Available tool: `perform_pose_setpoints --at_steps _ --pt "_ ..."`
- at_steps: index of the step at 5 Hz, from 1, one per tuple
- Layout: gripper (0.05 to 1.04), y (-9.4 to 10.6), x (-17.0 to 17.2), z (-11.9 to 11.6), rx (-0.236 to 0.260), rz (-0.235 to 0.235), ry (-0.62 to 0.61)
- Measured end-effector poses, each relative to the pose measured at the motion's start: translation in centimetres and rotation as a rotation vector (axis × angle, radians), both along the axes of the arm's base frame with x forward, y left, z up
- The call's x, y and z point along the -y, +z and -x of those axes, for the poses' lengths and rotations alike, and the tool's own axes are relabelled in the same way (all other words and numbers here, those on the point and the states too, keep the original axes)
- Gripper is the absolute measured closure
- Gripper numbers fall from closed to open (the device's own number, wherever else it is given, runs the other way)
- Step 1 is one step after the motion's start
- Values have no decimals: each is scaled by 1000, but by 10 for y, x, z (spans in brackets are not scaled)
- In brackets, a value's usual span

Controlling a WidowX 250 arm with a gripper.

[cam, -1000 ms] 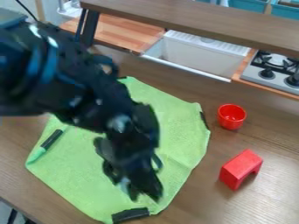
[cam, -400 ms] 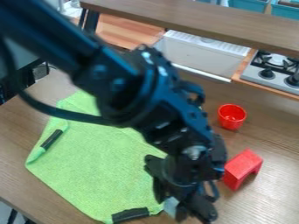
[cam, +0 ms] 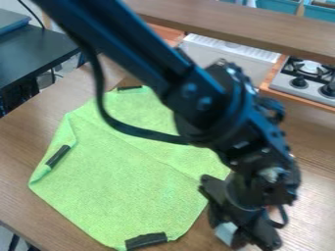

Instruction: Move the blue cube to the right side of the table

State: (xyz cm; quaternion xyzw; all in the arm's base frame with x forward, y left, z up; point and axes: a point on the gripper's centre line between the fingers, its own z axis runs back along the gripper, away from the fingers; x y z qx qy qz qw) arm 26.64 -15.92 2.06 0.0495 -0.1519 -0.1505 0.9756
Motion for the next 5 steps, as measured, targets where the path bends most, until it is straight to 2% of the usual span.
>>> perform_pose_setpoints --at_steps 1,2,3,4,5 --pt "562 0 16 -7 17 -5 -23" --pt "257 -9 20 -9 24 -40 -14" --pt "78 -9 19 -11 47 -46 -13" --pt "81 5 12 -2 64 -28 -27" --pt "83 43 -7 6 107 42 -9"
